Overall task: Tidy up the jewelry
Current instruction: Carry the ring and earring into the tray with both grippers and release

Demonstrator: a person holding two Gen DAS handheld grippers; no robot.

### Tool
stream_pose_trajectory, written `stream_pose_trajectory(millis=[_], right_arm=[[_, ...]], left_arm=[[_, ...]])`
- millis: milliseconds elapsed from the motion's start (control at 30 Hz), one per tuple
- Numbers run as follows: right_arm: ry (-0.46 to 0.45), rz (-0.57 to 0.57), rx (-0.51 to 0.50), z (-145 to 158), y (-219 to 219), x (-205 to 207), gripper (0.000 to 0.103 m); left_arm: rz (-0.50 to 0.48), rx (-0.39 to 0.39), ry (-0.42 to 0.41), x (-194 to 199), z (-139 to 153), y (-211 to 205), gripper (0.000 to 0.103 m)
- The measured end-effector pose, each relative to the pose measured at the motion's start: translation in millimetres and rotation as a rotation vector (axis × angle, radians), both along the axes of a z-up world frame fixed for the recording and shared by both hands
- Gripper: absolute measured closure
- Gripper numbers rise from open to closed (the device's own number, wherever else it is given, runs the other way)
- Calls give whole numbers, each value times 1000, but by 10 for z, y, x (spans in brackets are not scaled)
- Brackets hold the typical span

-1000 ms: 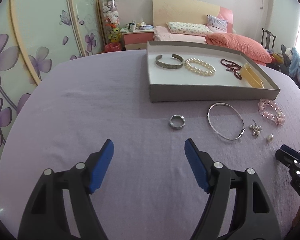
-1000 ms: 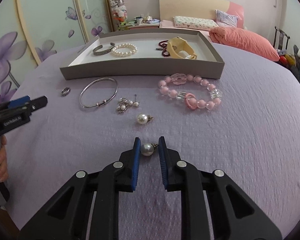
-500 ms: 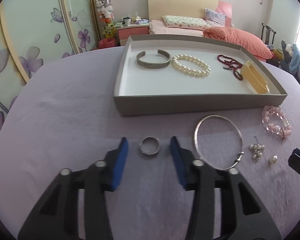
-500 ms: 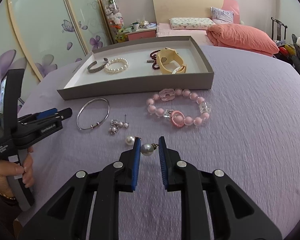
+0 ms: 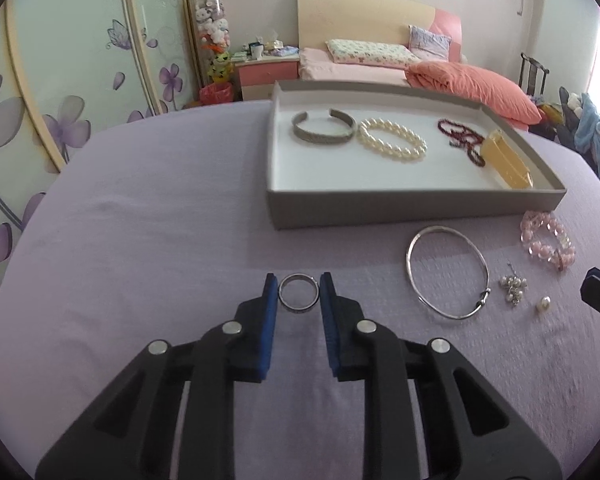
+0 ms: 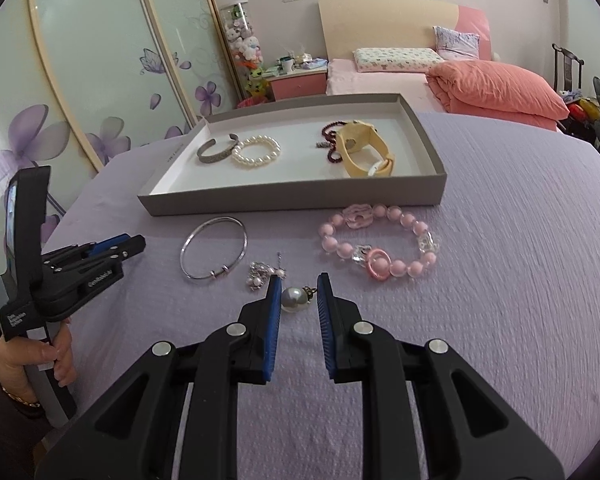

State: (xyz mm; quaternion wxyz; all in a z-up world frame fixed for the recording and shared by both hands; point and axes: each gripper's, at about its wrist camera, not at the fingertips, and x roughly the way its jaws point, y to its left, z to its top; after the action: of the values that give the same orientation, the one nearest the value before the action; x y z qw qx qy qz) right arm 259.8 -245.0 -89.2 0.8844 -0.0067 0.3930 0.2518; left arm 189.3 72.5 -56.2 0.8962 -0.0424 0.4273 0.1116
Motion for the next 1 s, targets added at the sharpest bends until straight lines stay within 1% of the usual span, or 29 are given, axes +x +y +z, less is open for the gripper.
stream_pose_trajectory(millis=[267, 467, 567, 733, 867, 1000], right_arm=[[-26, 12, -2, 76, 85, 51, 84], [-50, 5, -1, 153, 99, 150, 84], [-72, -4, 6, 230, 106, 237, 84], [-118, -20, 34, 374, 174, 509, 84], [-142, -10, 37, 415, 323, 733, 84], [-150, 8, 33, 384, 446, 952, 84]], left_arm=[[2, -11, -59, -70, 271, 54, 81], [-18, -23, -77, -2, 350, -22, 81], [-20, -35, -97, 81, 417, -55, 81], [-20, -45, -132, 256, 514, -72, 81], [-13, -60, -136, 475, 526, -52, 81], [-6, -79, -133, 691, 510, -20, 81]])
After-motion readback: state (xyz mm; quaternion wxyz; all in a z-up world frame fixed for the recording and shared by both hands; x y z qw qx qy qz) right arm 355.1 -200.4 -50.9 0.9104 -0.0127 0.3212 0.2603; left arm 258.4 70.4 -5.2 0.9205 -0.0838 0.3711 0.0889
